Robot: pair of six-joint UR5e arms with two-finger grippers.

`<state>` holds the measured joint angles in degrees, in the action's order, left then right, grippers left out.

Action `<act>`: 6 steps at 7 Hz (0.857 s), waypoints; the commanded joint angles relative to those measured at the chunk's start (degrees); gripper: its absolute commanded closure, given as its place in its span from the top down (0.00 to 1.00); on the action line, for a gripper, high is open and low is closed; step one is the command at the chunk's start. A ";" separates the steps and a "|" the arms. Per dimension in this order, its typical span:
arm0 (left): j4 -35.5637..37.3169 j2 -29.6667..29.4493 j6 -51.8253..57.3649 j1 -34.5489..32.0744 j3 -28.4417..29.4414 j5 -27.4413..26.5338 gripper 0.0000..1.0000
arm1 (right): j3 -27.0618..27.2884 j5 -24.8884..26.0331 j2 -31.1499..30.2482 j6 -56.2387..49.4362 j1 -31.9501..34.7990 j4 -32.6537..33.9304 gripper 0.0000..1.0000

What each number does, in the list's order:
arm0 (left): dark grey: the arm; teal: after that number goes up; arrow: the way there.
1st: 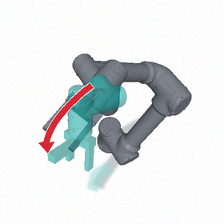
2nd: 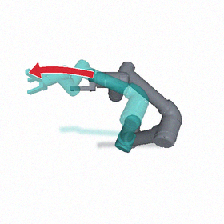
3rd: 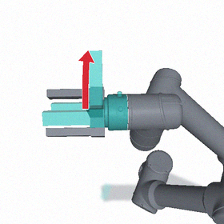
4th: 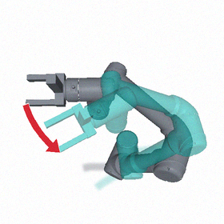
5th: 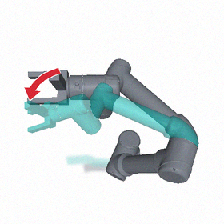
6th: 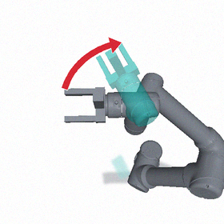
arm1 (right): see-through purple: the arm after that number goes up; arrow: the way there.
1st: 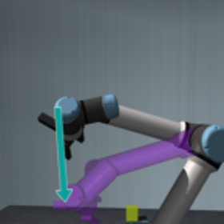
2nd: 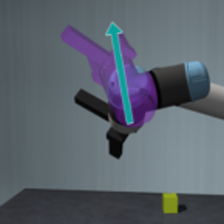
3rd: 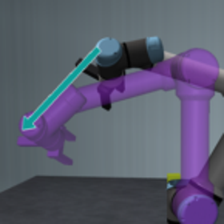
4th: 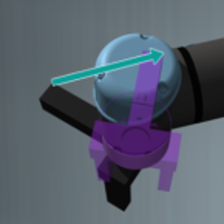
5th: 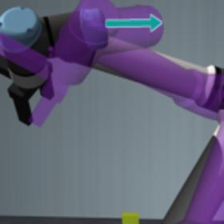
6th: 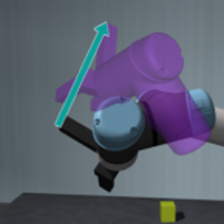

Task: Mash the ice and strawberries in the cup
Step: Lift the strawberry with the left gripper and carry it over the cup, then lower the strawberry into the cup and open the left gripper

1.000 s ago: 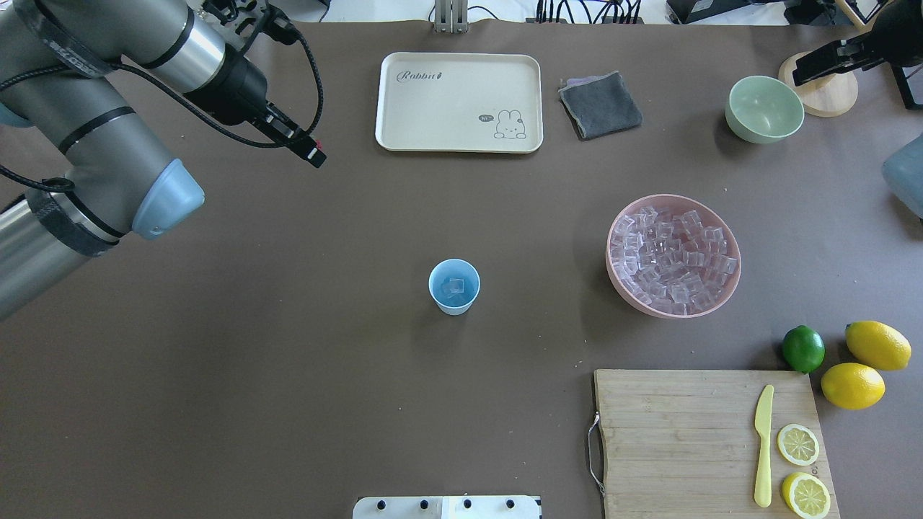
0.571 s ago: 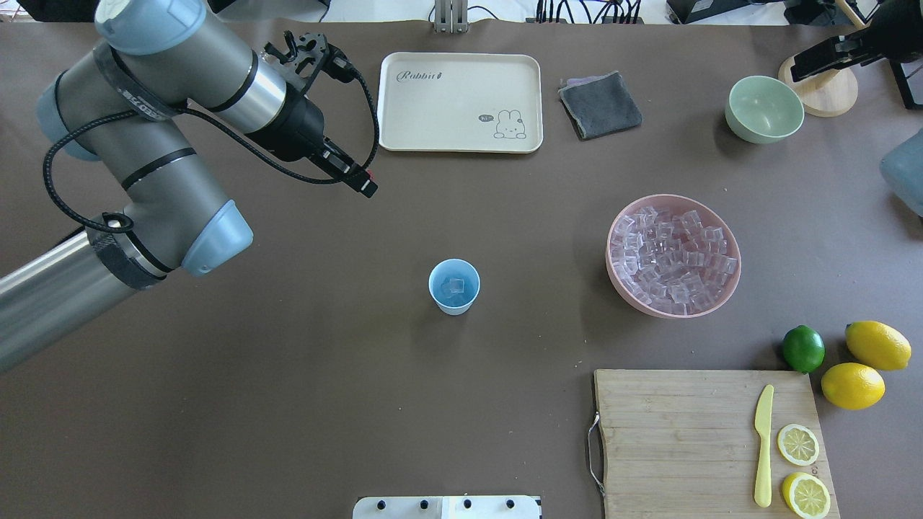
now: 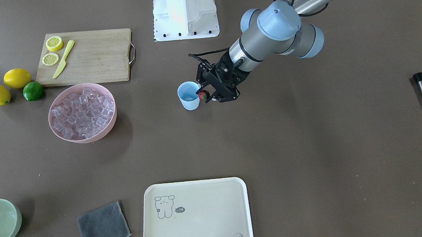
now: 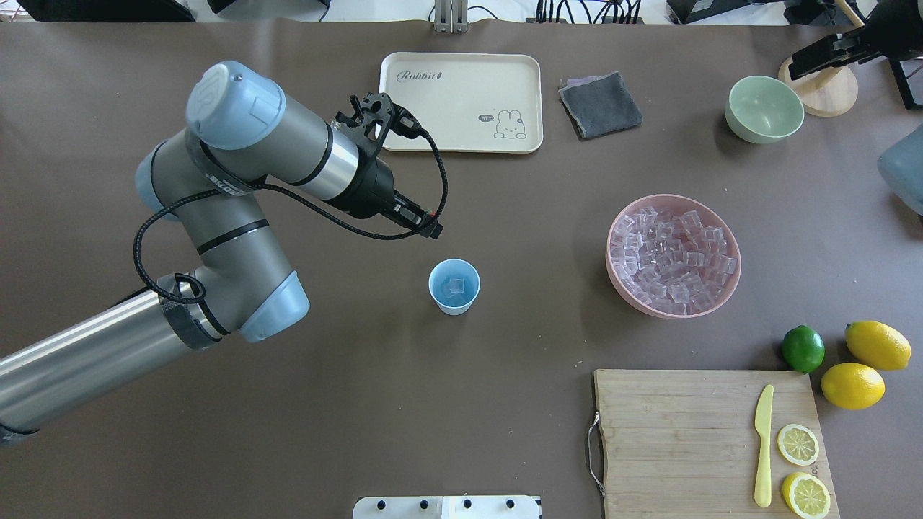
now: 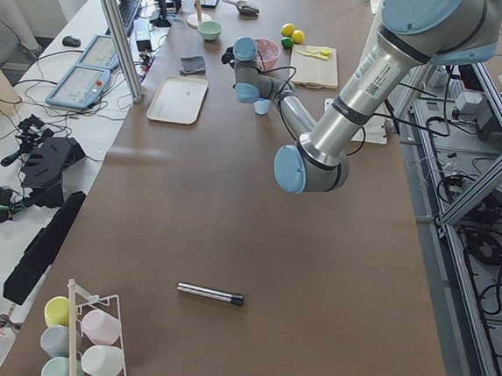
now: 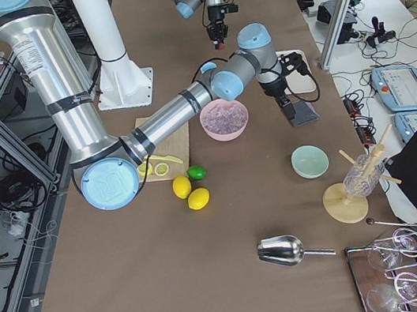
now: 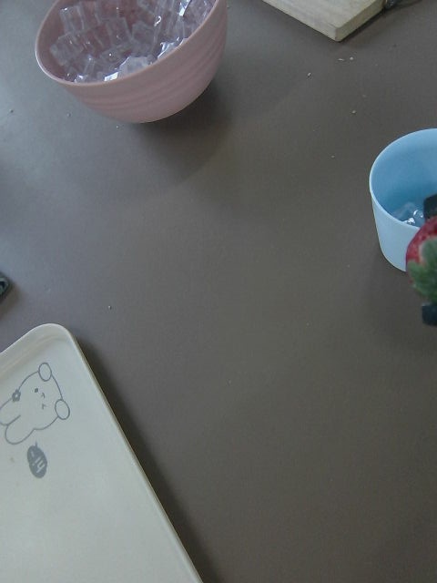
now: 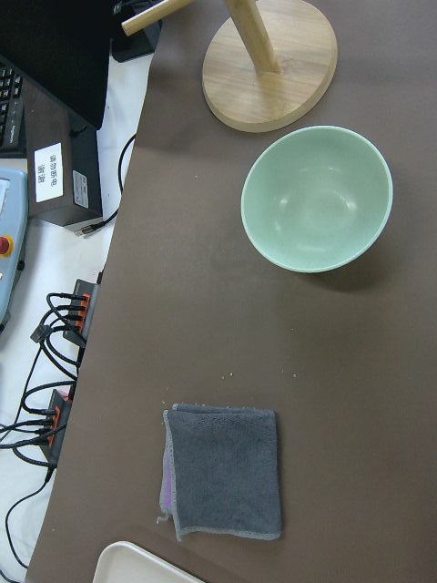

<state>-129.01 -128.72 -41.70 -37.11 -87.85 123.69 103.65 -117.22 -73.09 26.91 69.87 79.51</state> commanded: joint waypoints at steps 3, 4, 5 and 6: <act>-7.22 1.80 -5.40 6.78 1.10 -7.84 0.00 | -0.12 0.24 0.32 -0.11 -0.18 -0.05 0.99; -9.22 2.50 -6.01 6.88 1.10 -7.85 0.00 | -0.03 0.24 0.66 -0.10 -0.18 0.04 0.99; -9.85 2.60 -6.02 6.79 1.10 -7.85 0.01 | -0.12 0.24 0.67 -0.19 -0.18 0.04 0.99; -9.86 2.60 -6.02 6.71 1.01 -7.85 0.23 | -0.03 0.24 0.67 -0.11 -0.18 0.04 0.99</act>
<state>-138.41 -126.24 -47.62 -30.40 -86.76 115.91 103.58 -116.99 -72.47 26.77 69.70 79.53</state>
